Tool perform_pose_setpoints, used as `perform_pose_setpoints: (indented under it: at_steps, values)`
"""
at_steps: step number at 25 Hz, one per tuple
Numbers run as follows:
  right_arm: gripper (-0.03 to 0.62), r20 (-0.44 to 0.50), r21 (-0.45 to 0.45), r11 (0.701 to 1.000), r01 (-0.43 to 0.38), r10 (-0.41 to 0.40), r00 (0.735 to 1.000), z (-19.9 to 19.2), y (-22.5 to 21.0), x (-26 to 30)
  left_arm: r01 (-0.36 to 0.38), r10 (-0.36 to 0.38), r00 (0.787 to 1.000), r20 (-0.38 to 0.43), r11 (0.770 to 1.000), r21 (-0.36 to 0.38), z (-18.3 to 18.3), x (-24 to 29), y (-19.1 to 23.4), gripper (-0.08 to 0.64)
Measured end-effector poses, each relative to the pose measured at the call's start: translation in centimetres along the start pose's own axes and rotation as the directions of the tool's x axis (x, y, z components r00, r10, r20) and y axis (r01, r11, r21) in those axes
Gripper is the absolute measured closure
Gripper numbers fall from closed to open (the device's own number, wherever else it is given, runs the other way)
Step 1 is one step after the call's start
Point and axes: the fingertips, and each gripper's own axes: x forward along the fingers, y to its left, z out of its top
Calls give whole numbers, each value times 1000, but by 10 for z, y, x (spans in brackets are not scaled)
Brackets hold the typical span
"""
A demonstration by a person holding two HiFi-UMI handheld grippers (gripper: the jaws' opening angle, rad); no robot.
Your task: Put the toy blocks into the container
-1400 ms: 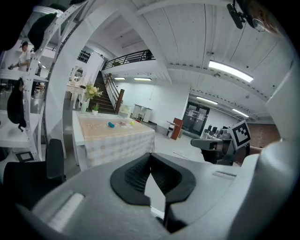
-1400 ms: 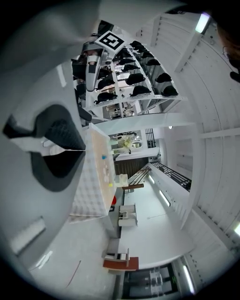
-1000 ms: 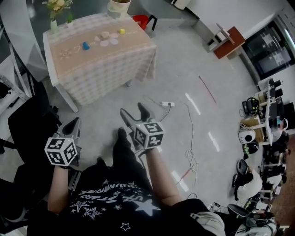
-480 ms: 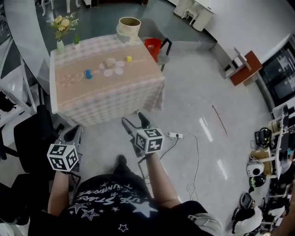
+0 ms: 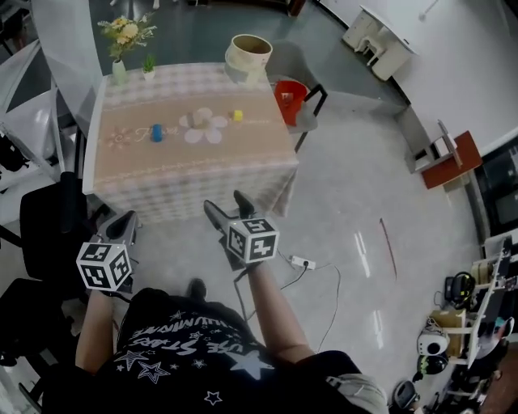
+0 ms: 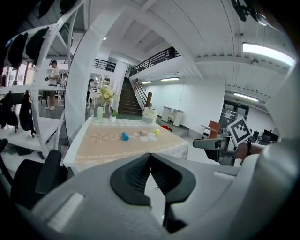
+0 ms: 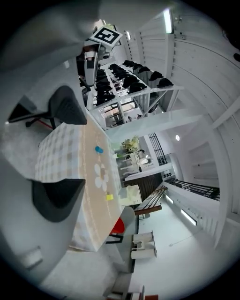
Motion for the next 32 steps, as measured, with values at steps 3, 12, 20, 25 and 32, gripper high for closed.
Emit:
perform_pose_setpoints:
  at_steps: [3, 12, 20, 25, 32]
  values:
    - [236, -22, -8, 999, -41, 41, 999, 0, 4, 14, -23, 23, 1000, -20, 1000, -16, -6, 6, 1, 551]
    - [236, -111, -46, 991, -123, 117, 987, 1, 26, 77, -77, 74, 996, -42, 994, -71, -6, 27, 44, 551]
    - [236, -152, -76, 990, -123, 110, 982, 31, 25, 155, -55, 52, 998, -36, 995, -84, 24, 84, 100, 551]
    - [236, -193, -95, 985, -144, 123, 973, 48, 30, 221, -51, 48, 998, -37, 995, -86, 47, 120, 140, 551]
    - [236, -273, -94, 983, -157, 126, 954, 47, 35, 293, -75, 67, 995, -77, 991, -111, 54, 156, 194, 551]
